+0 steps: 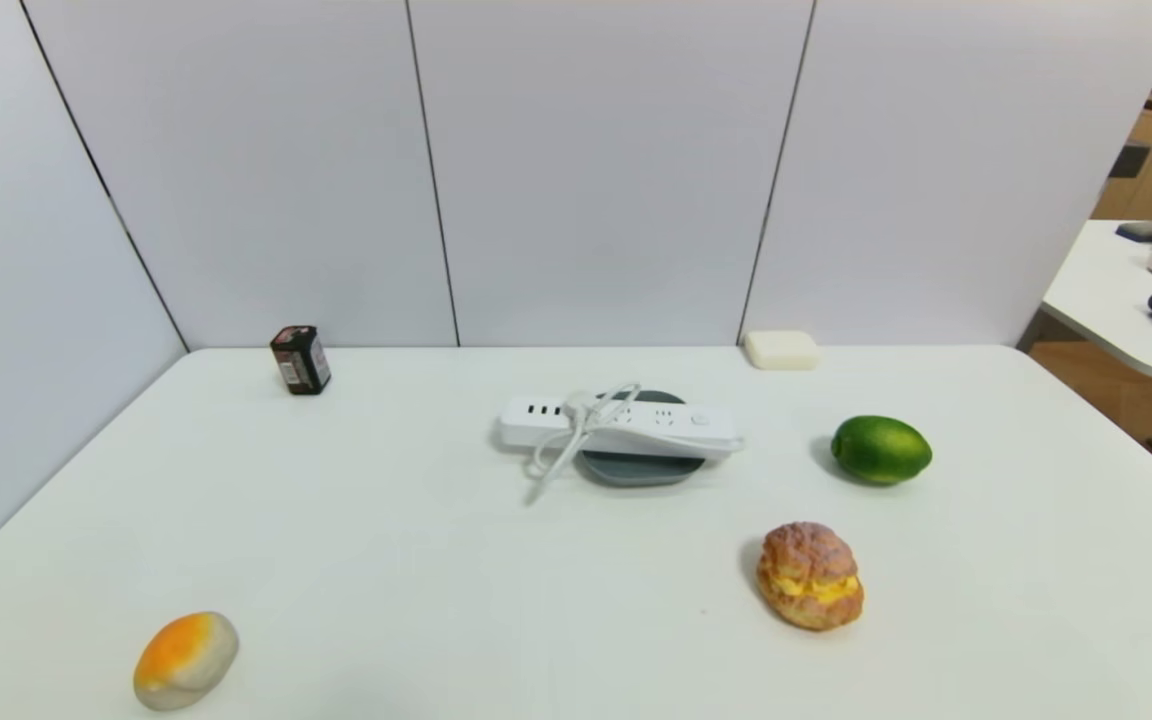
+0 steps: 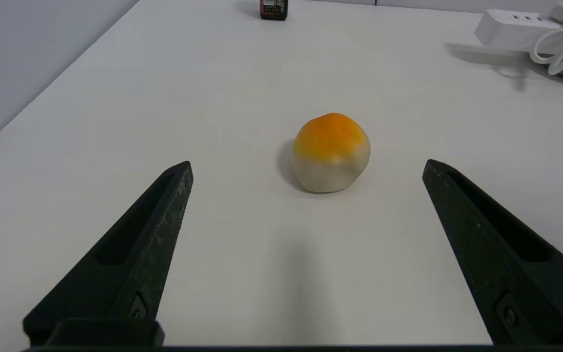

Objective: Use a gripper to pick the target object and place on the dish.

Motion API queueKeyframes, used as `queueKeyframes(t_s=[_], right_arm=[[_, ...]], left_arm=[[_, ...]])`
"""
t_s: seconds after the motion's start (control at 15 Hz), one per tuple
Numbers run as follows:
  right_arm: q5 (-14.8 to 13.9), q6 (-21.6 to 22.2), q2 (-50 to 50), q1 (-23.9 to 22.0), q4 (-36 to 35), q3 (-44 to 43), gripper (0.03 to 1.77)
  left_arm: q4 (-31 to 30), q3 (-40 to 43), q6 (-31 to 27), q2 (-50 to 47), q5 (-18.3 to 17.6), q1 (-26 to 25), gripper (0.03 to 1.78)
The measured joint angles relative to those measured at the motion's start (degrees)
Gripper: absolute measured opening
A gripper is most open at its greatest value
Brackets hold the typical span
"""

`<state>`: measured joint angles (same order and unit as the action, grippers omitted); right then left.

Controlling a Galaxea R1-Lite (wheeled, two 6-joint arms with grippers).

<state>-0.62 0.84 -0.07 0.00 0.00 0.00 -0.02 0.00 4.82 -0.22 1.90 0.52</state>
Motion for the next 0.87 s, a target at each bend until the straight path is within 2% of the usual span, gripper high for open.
queueKeyframes(t_s=[0.87], right_arm=[[0.0,0.2,0.0,0.0,0.0,0.0,1.71]], left_arm=[[0.0,0.0,0.1,0.0,0.0,0.0,1.69]])
